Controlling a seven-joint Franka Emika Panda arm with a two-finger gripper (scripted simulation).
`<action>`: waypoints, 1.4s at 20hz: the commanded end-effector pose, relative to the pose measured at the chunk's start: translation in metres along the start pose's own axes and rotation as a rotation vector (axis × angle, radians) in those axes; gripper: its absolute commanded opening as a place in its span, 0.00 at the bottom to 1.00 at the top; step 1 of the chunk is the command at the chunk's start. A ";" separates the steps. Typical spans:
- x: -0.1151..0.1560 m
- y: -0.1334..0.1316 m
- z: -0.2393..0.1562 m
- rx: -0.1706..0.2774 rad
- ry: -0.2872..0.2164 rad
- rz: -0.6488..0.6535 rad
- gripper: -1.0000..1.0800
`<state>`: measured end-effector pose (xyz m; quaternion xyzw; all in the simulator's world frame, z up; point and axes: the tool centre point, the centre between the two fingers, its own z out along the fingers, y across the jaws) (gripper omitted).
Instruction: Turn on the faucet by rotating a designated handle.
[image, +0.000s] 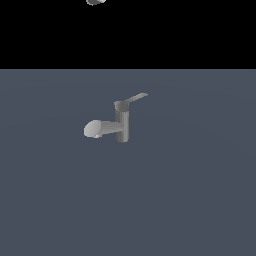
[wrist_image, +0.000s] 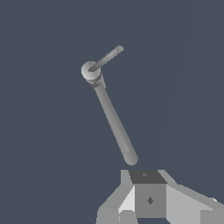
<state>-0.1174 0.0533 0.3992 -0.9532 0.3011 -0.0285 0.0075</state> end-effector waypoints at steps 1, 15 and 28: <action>0.010 -0.009 0.013 -0.002 -0.002 0.060 0.00; 0.076 -0.042 0.081 -0.016 -0.011 0.390 0.00; 0.152 -0.050 0.153 -0.036 -0.017 0.730 0.00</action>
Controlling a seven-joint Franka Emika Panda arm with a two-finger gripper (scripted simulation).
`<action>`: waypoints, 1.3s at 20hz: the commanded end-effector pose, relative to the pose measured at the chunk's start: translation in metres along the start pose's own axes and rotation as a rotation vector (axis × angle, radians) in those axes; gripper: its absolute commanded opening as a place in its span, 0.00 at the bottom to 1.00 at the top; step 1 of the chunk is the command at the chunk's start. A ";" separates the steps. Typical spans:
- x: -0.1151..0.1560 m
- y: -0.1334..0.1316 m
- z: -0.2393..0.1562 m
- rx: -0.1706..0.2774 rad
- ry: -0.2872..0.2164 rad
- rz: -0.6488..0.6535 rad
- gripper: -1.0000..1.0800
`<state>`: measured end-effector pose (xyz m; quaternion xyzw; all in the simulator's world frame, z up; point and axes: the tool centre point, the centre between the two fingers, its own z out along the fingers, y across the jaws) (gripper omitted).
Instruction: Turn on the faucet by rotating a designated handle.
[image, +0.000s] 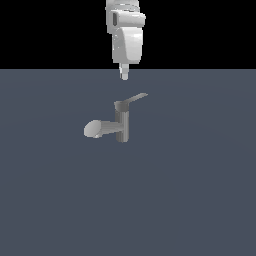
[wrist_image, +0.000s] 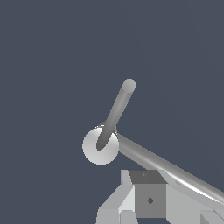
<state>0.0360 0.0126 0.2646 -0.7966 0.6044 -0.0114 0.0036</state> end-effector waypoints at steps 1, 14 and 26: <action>0.014 -0.010 0.015 -0.004 0.000 0.074 0.00; 0.077 -0.039 0.075 -0.020 -0.006 0.375 0.00; 0.090 -0.042 0.085 -0.023 -0.009 0.430 0.00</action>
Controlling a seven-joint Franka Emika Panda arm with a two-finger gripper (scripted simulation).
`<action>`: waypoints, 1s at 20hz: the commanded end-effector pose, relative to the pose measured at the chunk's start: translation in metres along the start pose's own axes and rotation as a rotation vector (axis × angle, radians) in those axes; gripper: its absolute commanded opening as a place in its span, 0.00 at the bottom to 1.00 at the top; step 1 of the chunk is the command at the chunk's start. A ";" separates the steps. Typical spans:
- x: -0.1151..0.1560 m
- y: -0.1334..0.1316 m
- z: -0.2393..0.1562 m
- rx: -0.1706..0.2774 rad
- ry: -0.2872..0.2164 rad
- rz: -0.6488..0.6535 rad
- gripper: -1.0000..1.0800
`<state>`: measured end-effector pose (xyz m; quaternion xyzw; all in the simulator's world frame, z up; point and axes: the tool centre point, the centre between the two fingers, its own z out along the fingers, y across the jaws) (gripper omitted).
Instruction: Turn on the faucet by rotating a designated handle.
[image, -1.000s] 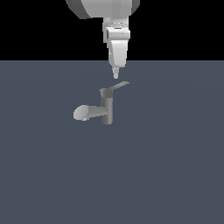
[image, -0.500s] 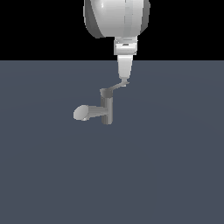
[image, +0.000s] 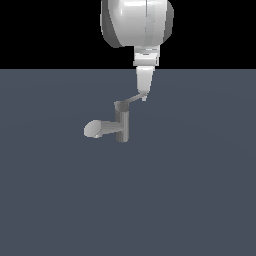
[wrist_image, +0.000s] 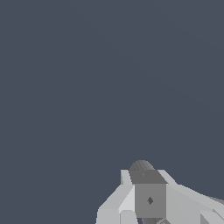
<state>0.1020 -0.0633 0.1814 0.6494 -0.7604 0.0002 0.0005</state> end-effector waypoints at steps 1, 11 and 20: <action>0.000 0.003 0.000 0.000 0.000 0.000 0.00; 0.002 0.029 0.000 0.000 0.000 0.000 0.00; 0.005 0.055 0.000 0.000 -0.001 0.001 0.00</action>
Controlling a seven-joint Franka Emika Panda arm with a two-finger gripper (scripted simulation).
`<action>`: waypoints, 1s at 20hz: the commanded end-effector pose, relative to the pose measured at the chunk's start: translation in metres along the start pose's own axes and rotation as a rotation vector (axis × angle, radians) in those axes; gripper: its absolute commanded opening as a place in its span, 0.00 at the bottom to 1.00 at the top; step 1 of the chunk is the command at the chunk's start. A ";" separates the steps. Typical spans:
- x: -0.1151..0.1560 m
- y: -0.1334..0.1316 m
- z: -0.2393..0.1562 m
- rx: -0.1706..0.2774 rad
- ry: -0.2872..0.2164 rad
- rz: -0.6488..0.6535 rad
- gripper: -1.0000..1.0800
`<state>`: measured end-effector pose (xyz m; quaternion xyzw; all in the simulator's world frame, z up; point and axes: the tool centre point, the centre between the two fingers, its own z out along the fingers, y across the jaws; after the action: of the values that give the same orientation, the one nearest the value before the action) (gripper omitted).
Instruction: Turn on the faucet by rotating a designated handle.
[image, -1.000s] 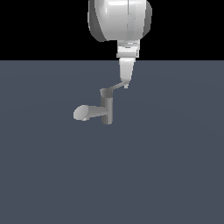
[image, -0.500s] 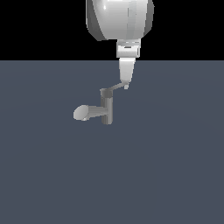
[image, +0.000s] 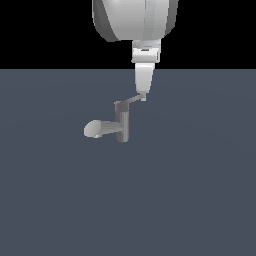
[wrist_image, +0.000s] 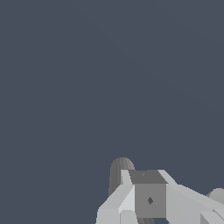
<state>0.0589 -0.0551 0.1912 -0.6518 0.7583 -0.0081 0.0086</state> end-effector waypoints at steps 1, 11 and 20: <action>0.006 0.014 0.009 -0.024 0.003 0.007 0.00; -0.012 0.029 0.000 0.000 -0.001 -0.002 0.00; -0.029 0.061 0.005 -0.014 0.001 0.004 0.00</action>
<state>0.0174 -0.0311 0.1993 -0.6450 0.7638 -0.0166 0.0153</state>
